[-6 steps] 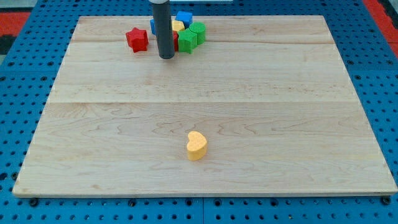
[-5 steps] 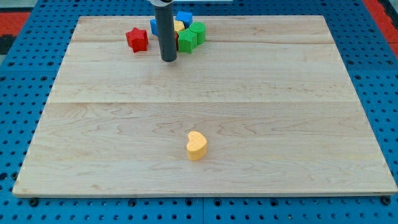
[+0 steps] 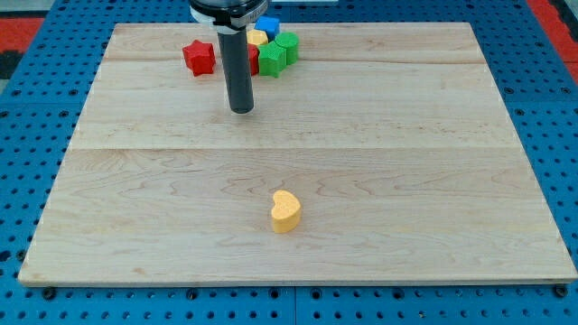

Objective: Move your hand diagonally to the green circle

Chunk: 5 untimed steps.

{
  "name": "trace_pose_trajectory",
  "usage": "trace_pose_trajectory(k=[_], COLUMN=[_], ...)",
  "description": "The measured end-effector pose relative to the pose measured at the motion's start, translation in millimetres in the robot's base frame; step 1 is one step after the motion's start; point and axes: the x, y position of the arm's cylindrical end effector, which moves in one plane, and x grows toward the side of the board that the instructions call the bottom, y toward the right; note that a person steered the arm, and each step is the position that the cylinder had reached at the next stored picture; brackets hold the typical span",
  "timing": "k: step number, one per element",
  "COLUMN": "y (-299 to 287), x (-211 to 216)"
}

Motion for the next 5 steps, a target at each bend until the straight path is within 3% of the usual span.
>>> trace_pose_trajectory(k=[1,2,3,4,5], y=[62.4,139.1,150.1,111.6,95.6], x=[-2.5,-54.8,-126.9,-181.1,-181.5])
